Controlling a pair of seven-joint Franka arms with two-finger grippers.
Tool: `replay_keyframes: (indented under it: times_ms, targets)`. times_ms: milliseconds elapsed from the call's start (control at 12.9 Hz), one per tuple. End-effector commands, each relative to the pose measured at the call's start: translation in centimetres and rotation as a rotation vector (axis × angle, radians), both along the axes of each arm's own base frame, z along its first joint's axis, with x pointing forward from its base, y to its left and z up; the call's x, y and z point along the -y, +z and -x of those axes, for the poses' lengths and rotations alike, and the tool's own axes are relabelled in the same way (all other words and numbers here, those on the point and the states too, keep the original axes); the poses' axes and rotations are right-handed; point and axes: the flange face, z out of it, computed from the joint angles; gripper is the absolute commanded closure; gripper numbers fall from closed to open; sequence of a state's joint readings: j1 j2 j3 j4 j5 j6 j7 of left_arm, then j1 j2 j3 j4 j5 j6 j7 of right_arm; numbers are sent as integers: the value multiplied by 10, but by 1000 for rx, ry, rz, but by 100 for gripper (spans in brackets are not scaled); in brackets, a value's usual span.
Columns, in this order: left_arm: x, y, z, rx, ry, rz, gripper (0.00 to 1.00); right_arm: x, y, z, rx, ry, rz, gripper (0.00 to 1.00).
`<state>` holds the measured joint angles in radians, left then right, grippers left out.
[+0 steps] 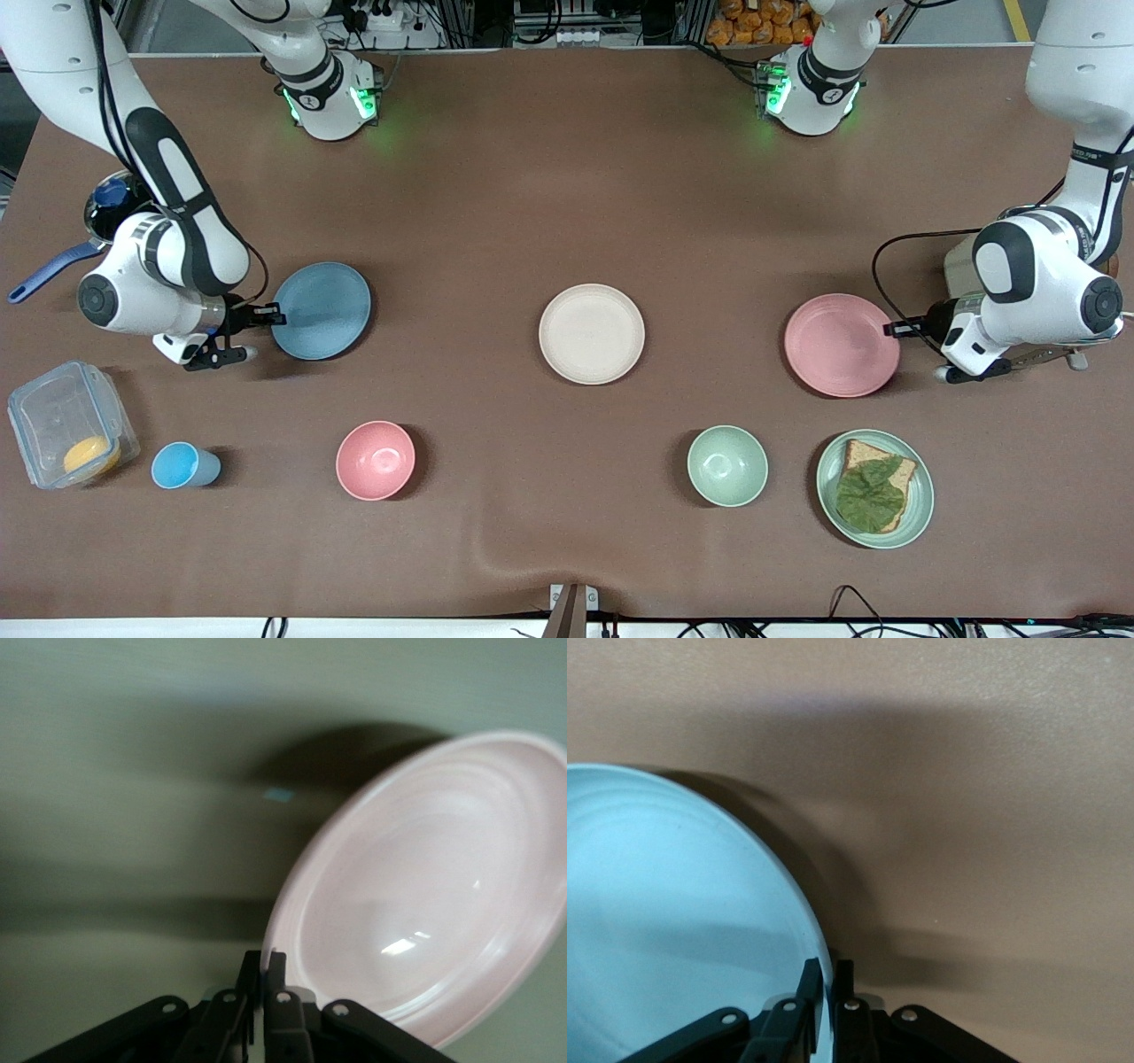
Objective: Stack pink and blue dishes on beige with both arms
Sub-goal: 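Carry the pink plate onto the beige plate while the right gripper lifts the blue plate, then release the pink plate with the left gripper while the right gripper carries the blue plate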
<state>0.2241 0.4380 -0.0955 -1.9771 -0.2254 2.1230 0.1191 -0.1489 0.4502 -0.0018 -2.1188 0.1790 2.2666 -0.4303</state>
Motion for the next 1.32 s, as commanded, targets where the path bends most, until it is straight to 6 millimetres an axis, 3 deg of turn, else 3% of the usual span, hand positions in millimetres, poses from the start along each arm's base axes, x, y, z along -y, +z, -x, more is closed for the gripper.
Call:
replay_keyframes:
  times_ms: [0,232,465,619,697,929,1084,1239]
  targets:
    - [65,59,-8,-25,-47,127,100,0,2,-6,-17,-14,-42,100]
    - [145,79,-19,-27,-55,177,100,0,14,-15,-25,-6,-52,100]
    - [242,66,-24,-42,-35,218,100,0,38,-29,-76,8,-84,100]
    - [318,54,-11,-38,-5,172,100,-1,53,-36,-88,18,-94,100]
    - [345,42,-4,-40,7,163,100,1,61,-40,-97,19,-100,100]
    - [388,4,6,-18,-6,169,100,-6,90,-53,-132,33,-118,100]
    - [395,-12,8,-19,-5,170,100,-15,104,-59,-159,-3,-107,100]
    - [395,-22,8,-17,2,168,100,-41,117,-66,-177,-11,-88,100]
